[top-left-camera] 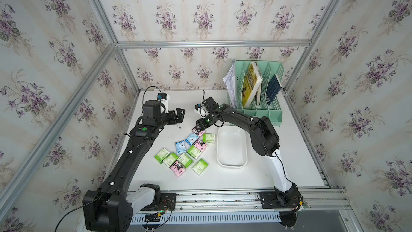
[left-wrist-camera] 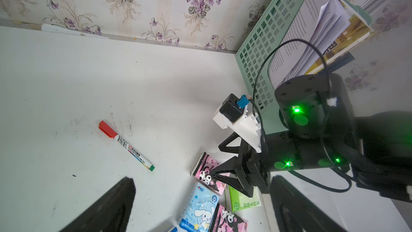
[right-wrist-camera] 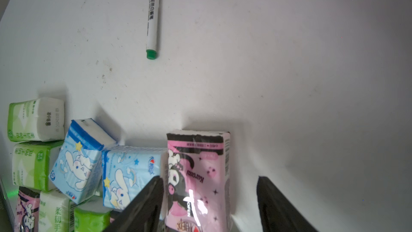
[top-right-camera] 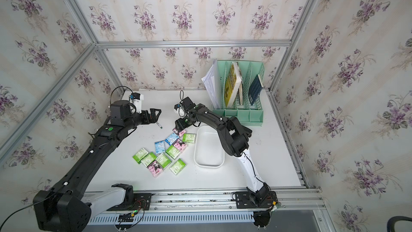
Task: Put the pocket tissues into the storage box
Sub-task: Pick up the pocket tissues from the center of the board.
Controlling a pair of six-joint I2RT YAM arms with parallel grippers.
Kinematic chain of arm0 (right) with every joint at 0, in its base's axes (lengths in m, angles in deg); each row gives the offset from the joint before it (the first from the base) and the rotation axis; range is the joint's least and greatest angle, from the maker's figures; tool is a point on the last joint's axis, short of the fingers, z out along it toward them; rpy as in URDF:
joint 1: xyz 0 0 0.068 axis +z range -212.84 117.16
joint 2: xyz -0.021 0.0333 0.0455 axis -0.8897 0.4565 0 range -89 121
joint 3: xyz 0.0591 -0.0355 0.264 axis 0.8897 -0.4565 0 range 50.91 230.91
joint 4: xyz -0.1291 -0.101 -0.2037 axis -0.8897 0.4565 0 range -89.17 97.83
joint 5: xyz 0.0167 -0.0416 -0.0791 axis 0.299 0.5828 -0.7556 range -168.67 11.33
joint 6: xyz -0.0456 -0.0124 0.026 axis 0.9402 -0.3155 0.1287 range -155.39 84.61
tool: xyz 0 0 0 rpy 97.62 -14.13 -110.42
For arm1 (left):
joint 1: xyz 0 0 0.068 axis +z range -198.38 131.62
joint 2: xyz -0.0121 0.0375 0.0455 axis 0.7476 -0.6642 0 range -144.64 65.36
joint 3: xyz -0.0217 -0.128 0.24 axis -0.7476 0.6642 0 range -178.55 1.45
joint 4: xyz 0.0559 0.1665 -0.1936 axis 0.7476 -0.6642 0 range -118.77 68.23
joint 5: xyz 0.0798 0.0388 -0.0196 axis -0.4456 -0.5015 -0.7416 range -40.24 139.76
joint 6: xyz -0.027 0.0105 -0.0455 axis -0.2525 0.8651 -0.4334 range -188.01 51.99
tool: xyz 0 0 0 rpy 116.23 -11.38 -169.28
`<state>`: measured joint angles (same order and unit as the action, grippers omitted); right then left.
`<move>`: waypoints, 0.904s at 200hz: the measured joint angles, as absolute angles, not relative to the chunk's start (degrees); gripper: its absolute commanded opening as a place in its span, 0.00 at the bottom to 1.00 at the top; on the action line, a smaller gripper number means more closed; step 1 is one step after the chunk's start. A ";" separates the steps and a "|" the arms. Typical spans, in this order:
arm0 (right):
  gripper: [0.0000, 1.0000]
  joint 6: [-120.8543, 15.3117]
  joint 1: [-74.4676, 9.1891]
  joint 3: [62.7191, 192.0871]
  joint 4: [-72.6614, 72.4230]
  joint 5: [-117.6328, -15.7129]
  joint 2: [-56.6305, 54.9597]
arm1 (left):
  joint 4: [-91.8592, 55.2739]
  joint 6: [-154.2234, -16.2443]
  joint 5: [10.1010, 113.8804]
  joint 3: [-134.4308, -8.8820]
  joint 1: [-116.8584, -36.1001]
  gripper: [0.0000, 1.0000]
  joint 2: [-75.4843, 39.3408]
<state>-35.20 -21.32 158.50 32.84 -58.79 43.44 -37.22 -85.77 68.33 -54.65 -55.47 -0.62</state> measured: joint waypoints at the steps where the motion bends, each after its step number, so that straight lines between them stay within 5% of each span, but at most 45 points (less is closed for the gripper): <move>1: 0.68 -35.18 -21.32 158.50 32.86 -58.75 43.49 | -37.19 -85.86 68.33 -54.65 -55.47 0.99 -0.60; 55: 0.44 -35.16 -21.00 159.25 34.74 -58.29 44.95 | -37.22 -86.01 67.91 -54.65 -55.47 0.99 -0.29; 81: 0.41 -35.14 -20.84 159.99 35.11 -57.98 45.76 | -37.22 -86.01 67.74 -54.65 -55.47 0.99 -0.03; 122: 0.17 -34.94 -20.82 160.30 34.98 -57.37 46.22 | -37.37 -86.01 67.26 -54.65 -55.47 0.99 0.32; 139: 0.00 -34.96 -20.80 160.60 34.92 -56.87 46.35 | -37.46 -86.01 67.00 -54.67 -55.49 0.99 0.34; 181: 0.00 -35.20 -20.80 160.60 34.66 -57.28 45.47 | -37.70 -86.01 66.86 -55.33 -55.49 0.99 0.34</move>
<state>-35.20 -20.80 160.60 34.66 -57.28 45.47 -37.70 -86.01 66.86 -55.33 -55.49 0.34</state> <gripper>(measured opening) 0.092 0.988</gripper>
